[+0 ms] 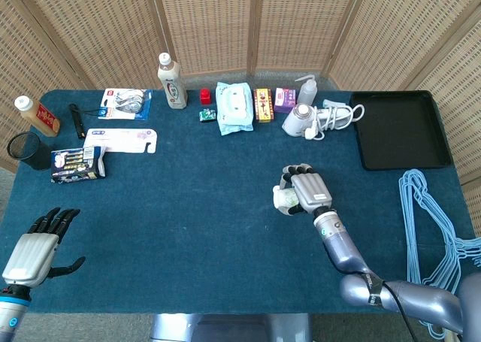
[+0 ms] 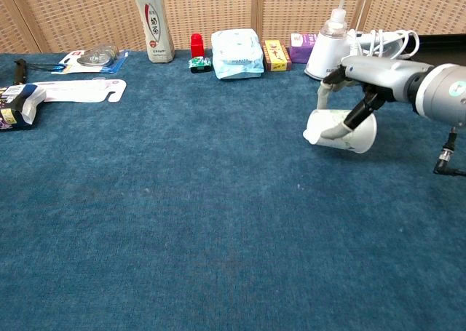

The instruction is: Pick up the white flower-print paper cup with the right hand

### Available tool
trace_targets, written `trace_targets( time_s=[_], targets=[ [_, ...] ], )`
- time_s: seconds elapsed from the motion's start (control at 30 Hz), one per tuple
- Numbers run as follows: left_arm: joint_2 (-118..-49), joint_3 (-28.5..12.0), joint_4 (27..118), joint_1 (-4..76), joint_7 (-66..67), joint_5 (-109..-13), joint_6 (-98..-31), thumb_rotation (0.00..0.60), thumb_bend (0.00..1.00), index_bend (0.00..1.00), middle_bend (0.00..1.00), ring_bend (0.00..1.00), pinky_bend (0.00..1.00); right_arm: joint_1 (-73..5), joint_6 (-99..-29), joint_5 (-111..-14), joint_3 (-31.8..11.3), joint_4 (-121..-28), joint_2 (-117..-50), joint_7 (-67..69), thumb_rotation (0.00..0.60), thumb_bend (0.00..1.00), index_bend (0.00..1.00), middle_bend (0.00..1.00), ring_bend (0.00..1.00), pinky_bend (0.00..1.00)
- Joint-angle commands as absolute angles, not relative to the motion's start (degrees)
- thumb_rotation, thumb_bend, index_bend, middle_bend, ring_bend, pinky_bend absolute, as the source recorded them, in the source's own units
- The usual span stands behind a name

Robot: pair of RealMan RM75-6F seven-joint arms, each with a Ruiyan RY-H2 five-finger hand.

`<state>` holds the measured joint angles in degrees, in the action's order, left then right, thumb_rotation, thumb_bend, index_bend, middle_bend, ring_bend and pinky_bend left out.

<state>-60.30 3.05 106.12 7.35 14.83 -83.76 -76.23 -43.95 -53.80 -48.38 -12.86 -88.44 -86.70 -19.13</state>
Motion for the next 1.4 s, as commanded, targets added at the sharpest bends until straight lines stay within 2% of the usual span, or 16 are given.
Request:
trace_targets(
  time_s=[0.03,0.27,0.43,1.03,1.4],
  targets=[
    [-60.2,3.1,106.4,7.4,15.1,-83.7,-76.1,0.363,0.23,0.07,0.13,0.06,0.13,-42.2,-50.2,-44.9,-17.2,-90.9,-84.9,-9.8,0.513,0.27,0.51,0.21,0.18,0.09],
    [-59.7,3.0,107.2,7.2,16.0,-83.6,-76.5,0.367,0.23,0.07,0.13,0.06,0.13,-41.2,-43.8,-41.4,-21.3,-89.2,-85.5,2.8,0.510,0.27,0.51,0.22,0.19,0.09],
    [-59.3,3.0,107.8,7.0,16.5,-83.2,-76.8,0.369,0.23,0.07,0.13,0.06,0.13,-41.3,-41.6,-42.3,-23.2,-86.3,-87.5,8.8,0.510,0.27,0.51,0.23,0.19,0.09],
    [-58.4,3.0,108.9,6.6,17.6,-82.5,-77.3,0.365,0.23,0.07,0.13,0.06,0.13,-42.6,-42.8,-48.1,-24.5,-74.3,-96.4,16.9,0.508,0.27,0.51,0.23,0.20,0.09],
    [-58.7,3.1,108.8,6.7,17.9,-82.3,-76.7,0.368,0.23,0.07,0.13,0.06,0.13,-42.0,-43.8,-50.0,-24.0,-69.9,-99.0,18.9,0.512,0.27,0.50,0.23,0.19,0.08]
  ],
)
